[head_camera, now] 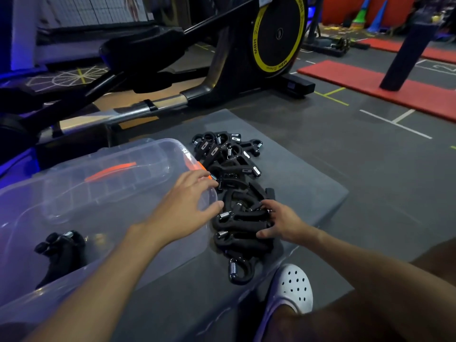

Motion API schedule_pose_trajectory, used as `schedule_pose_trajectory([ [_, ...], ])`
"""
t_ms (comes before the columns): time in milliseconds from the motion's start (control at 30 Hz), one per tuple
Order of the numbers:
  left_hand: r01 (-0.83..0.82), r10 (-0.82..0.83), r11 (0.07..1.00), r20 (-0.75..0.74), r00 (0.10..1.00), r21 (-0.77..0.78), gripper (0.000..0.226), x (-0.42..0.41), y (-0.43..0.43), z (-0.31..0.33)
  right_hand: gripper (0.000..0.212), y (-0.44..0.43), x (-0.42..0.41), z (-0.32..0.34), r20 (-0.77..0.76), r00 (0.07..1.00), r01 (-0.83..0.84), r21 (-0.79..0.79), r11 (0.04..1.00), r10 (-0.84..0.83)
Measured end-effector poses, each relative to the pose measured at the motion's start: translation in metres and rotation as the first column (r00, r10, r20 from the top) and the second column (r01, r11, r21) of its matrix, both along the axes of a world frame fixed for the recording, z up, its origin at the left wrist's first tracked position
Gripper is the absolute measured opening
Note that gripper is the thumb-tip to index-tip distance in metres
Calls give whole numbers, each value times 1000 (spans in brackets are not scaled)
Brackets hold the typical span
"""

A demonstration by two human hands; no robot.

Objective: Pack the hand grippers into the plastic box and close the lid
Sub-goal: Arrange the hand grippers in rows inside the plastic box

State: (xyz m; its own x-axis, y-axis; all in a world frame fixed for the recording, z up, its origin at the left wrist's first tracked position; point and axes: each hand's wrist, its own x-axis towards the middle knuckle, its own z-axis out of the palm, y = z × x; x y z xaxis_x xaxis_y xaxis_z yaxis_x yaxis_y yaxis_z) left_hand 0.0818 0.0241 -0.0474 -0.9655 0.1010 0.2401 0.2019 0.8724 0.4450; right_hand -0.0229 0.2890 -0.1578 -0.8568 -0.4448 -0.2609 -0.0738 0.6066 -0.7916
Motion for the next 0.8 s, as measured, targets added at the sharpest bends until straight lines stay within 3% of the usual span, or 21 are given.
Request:
schedule_pose_trajectory([
  [233, -4, 3, 999, 34, 999, 46, 63, 1, 1, 6, 109, -3, 2, 46, -129, 990, 39, -87, 995, -50],
  [333, -33, 28, 992, 39, 999, 125, 49, 0, 2, 15, 93, -1, 7, 78, -221, 973, 38, -132, 991, -66],
  [433, -88, 96, 977, -31, 995, 196, 29, -2, -1, 27, 92, -5, 13, 112, -328, 938, 23, -263, 964, -112],
  [600, -227, 297, 888, -121, 947, 400, 19, -4, -8, 61, 87, -23, 33, 166, -522, 845, -110, -385, 916, -117],
  [800, -262, 375, 812, -122, 919, 522, 15, 6, -25, 81, 93, -65, 61, 185, -623, 782, -281, -362, 889, -6],
])
